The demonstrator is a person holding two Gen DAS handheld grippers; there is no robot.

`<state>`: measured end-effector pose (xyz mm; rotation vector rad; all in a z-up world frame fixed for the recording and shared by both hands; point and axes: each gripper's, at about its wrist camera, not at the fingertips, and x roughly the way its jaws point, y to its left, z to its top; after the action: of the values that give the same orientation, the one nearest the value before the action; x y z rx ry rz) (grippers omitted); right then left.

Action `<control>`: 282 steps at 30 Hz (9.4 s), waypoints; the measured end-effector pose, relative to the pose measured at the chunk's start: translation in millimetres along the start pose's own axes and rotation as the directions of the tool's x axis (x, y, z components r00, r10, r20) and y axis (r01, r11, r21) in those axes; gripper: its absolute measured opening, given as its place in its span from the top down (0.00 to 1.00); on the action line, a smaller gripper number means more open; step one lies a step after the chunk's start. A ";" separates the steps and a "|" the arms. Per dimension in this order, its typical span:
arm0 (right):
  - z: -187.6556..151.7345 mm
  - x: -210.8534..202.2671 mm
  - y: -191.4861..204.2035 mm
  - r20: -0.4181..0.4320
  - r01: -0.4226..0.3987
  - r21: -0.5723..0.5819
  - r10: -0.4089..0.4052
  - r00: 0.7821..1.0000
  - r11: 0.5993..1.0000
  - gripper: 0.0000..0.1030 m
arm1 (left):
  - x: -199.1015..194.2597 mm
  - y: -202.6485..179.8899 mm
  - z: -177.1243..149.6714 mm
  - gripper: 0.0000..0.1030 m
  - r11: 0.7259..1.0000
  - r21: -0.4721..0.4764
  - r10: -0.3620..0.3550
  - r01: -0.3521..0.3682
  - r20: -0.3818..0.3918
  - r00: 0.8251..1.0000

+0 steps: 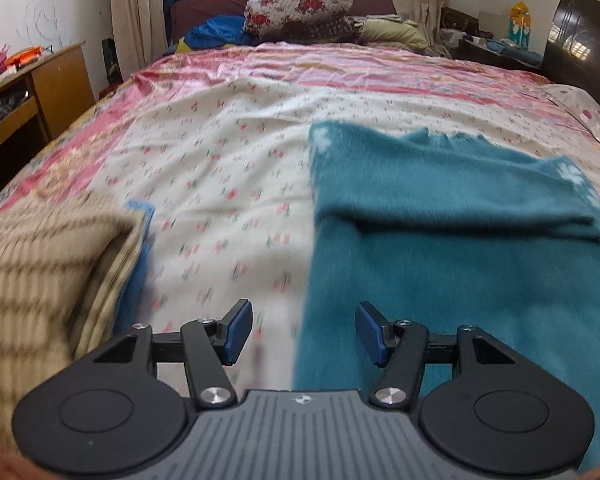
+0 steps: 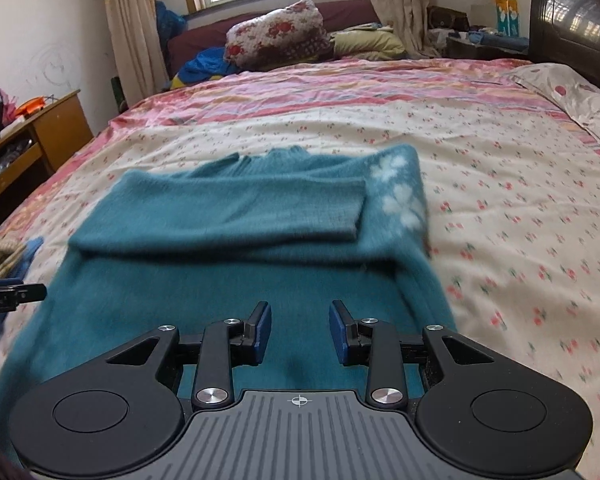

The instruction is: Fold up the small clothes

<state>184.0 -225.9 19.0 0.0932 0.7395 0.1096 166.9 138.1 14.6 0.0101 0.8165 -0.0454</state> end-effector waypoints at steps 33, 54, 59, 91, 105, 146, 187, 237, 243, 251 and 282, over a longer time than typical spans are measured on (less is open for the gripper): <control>-112.1 -92.5 -36.6 -0.339 -0.006 0.054 0.024 0.941 0.999 0.59 | -65.5 4.4 -116.8 0.50 0.982 -0.077 -0.186 0.172 -0.228 0.956; -112.1 -82.8 -65.3 -0.310 -0.126 0.309 0.224 0.924 0.943 0.86 | -63.8 24.9 -108.4 0.84 0.952 -0.204 -0.268 0.228 -0.201 0.942; -105.5 -100.7 -78.9 -0.135 -0.269 0.462 0.367 0.920 0.845 0.88 | -77.9 37.5 -92.2 0.85 0.893 -0.309 -0.374 0.326 -0.111 0.921; 75.4 61.9 -140.1 0.305 -0.386 0.681 0.239 0.922 0.622 0.88 | 96.5 43.2 119.8 0.85 0.748 -0.497 -0.381 0.440 0.220 0.898; 73.2 106.1 -146.5 0.209 -0.297 0.724 0.212 0.955 0.623 0.79 | 132.0 49.1 115.5 0.81 0.685 -0.601 -0.379 0.411 0.188 0.906; 80.1 114.4 -102.9 0.010 0.070 0.310 -0.076 0.997 0.948 0.50 | 97.9 0.0 81.3 0.80 0.954 -0.268 -0.097 0.134 0.147 0.984; 67.3 40.8 -17.3 0.073 0.114 0.041 -0.117 0.990 0.993 0.50 | 34.5 14.6 23.4 0.62 0.951 -0.274 -0.114 0.142 0.117 0.987; 110.4 155.2 174.5 -0.186 -0.198 -0.113 0.175 0.967 0.974 0.47 | 105.9 50.2 27.6 0.26 0.698 -0.429 -0.582 0.574 0.128 0.803; 109.3 156.4 166.2 -0.185 -0.201 -0.097 0.181 0.966 0.975 0.47 | 125.2 57.4 52.4 0.26 0.647 -0.446 -0.656 0.618 0.087 0.750; 111.9 152.7 141.0 -0.183 -0.209 -0.056 0.196 0.963 0.976 0.47 | 108.4 75.9 55.4 0.28 0.713 -0.388 -0.594 0.584 0.108 0.797; 107.6 142.6 84.7 -0.143 -0.196 0.009 0.195 0.970 0.981 0.48 | 87.1 -4.8 113.2 0.57 0.786 -0.152 -0.596 0.599 0.069 0.800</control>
<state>355.7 -128.1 13.5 0.1549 0.8732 0.3088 308.7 127.2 28.6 -0.4141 0.7769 -0.5819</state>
